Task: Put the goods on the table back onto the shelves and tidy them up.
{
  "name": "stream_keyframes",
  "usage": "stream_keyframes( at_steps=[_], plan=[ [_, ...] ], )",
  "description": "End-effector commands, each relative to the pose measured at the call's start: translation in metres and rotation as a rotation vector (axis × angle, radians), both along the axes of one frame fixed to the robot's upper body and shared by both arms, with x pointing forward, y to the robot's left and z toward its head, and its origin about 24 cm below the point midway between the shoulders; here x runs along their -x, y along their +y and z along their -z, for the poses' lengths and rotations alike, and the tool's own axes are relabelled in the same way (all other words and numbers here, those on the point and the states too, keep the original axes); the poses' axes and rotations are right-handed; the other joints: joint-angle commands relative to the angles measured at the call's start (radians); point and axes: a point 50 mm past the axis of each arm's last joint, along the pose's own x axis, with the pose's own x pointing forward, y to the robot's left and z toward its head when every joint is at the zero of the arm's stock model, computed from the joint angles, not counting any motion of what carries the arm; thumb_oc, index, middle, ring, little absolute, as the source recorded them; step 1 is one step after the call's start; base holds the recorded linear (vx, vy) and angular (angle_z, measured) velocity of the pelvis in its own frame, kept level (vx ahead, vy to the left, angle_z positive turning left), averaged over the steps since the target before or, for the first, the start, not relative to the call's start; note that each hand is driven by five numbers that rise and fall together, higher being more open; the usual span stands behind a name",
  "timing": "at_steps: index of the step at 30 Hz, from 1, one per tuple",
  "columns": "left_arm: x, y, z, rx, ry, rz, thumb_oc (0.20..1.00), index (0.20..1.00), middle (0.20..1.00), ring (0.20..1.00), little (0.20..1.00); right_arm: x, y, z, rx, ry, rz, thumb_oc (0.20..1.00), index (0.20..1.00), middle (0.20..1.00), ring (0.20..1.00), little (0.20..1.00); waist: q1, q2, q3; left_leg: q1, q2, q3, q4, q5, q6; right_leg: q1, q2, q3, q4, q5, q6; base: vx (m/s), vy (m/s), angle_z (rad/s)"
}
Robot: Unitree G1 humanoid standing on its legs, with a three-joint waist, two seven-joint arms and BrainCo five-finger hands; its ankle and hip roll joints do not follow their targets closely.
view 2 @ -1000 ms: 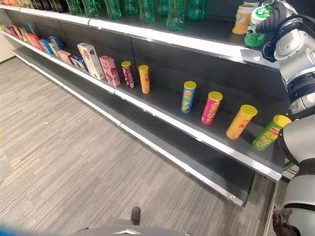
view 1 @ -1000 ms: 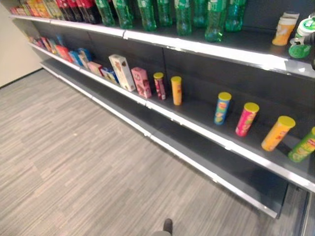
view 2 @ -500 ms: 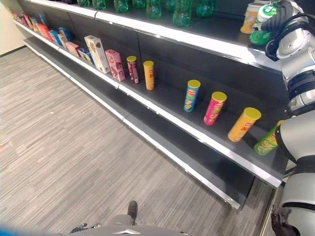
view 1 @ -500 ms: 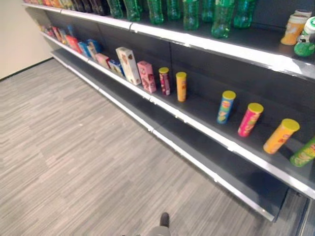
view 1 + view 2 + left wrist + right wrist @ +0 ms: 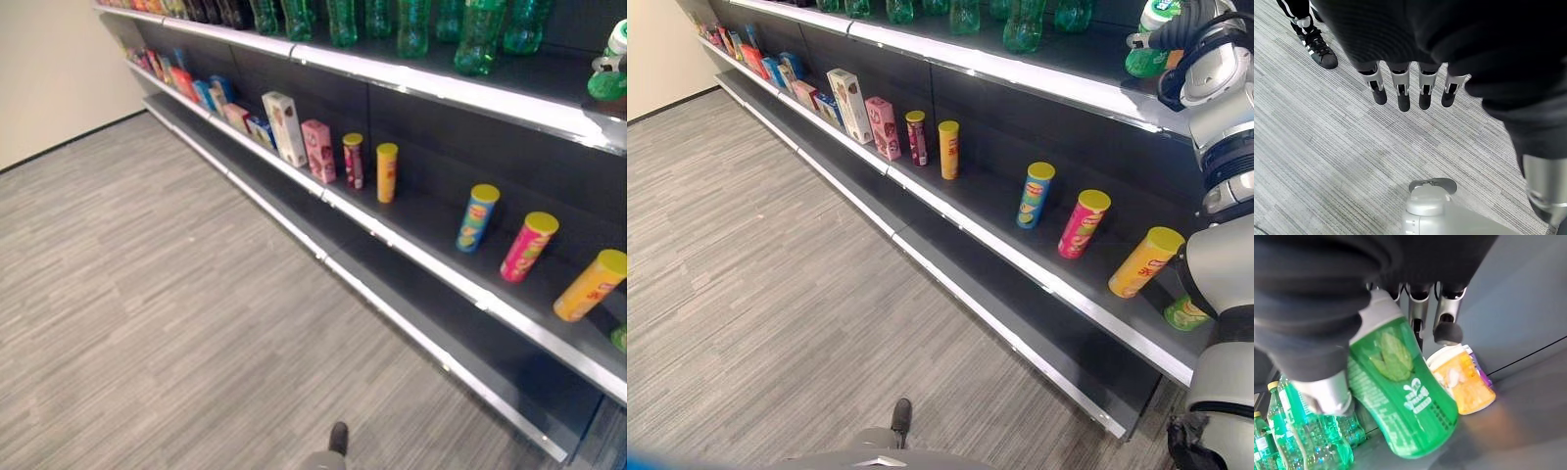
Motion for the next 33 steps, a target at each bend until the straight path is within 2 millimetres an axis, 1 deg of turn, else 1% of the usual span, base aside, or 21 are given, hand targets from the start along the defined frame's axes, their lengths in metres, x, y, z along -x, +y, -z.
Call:
stream_keyframes(
  at_steps=[1, 3, 4, 5, 6, 7, 15, 23, 33],
  plan=[
    [-0.027, 0.020, -0.009, -0.067, -0.053, 0.059, 1.000, 1.000, 1.000, 1.000, 1.000, 0.007, 0.016, -0.039, 0.089, -0.103, -0.032, 0.200, 0.200, 0.200, 0.200, 0.200, 0.030, -0.102, 0.023, 0.083, 0.011, 0.039, 0.009, -0.103, -0.071, -0.034, -0.075, 0.108, 0.074, -0.098, 0.004, 0.02, 0.025, 0.07],
    [-0.026, 0.020, -0.008, -0.066, -0.052, 0.064, 1.000, 1.000, 1.000, 1.000, 1.000, 0.006, 0.014, -0.036, 0.087, -0.090, -0.025, 0.200, 0.200, 0.200, 0.200, 0.200, 0.029, -0.102, 0.024, 0.084, 0.009, 0.039, 0.009, -0.106, -0.070, -0.036, -0.077, 0.108, 0.074, -0.097, 0.004, -0.03, 0.037, 0.00],
    [-0.027, 0.020, -0.009, -0.065, -0.052, 0.067, 1.000, 1.000, 1.000, 1.000, 1.000, 0.006, 0.012, -0.035, 0.086, -0.088, -0.019, 0.200, 0.200, 0.200, 0.200, 0.200, 0.029, -0.098, 0.026, 0.074, 0.003, 0.038, 0.008, -0.087, -0.060, -0.046, -0.083, 0.094, 0.075, -0.071, 0.005, -0.06, 0.068, 0.00],
    [-0.027, 0.020, -0.009, -0.066, -0.053, 0.066, 1.000, 1.000, 1.000, 1.000, 1.000, 0.006, 0.012, -0.034, 0.085, -0.083, -0.017, 0.200, 0.200, 0.200, 0.200, 0.200, 0.028, -0.098, 0.027, 0.073, 0.002, 0.039, 0.008, -0.088, -0.058, -0.048, -0.083, 0.097, 0.075, -0.070, 0.005, 0.00, 0.000, 0.00],
    [-0.026, 0.020, -0.009, -0.067, -0.051, 0.063, 1.000, 1.000, 1.000, 1.000, 1.000, 0.005, 0.012, -0.033, 0.084, -0.078, -0.020, 0.200, 0.200, 0.200, 0.200, 0.200, 0.025, -0.103, 0.024, 0.082, 0.006, 0.042, 0.009, -0.106, -0.066, -0.039, -0.079, 0.112, 0.071, -0.092, 0.006, 0.00, 0.000, 0.00],
    [-0.027, 0.019, -0.008, -0.064, -0.053, 0.069, 1.000, 1.000, 1.000, 1.000, 1.000, 0.006, 0.011, -0.031, 0.083, -0.073, -0.017, 0.200, 0.200, 0.200, 0.200, 0.200, 0.024, -0.098, 0.026, 0.071, 0.001, 0.042, 0.008, -0.087, -0.057, -0.050, -0.084, 0.101, 0.073, -0.067, 0.007, 0.00, 0.011, -0.04],
    [-0.032, 0.017, -0.009, -0.059, -0.071, 0.089, 1.000, 1.000, 1.000, 1.000, 1.000, 0.003, 0.011, -0.025, 0.116, -0.034, -0.005, 0.200, 0.200, 0.200, 0.200, 0.200, 0.012, -0.098, 0.029, 0.078, 0.001, 0.054, 0.006, -0.091, -0.051, -0.053, -0.086, 0.114, 0.069, -0.061, 0.009, -0.01, 0.012, -0.02],
    [-0.033, 0.017, -0.009, -0.060, -0.072, 0.103, 1.000, 1.000, 1.000, 1.000, 1.000, 0.003, 0.007, -0.021, 0.104, -0.018, 0.002, 0.200, 0.200, 0.200, 0.200, 0.200, 0.000, -0.104, 0.028, 0.088, 0.000, 0.071, 0.008, -0.101, -0.046, -0.055, -0.086, 0.130, 0.064, -0.056, 0.013, -0.01, 0.006, -0.08],
    [-0.033, 0.017, -0.009, -0.059, -0.071, 0.109, 1.000, 1.000, 1.000, 1.000, 1.000, 0.002, 0.007, -0.017, 0.101, -0.010, 0.000, 0.200, 0.200, 0.200, 0.200, 0.200, 0.000, -0.107, 0.028, 0.092, 0.001, 0.075, 0.007, -0.105, -0.044, -0.054, -0.087, 0.135, 0.060, -0.052, 0.014, 0.00, 0.000, 0.00]
  ],
)
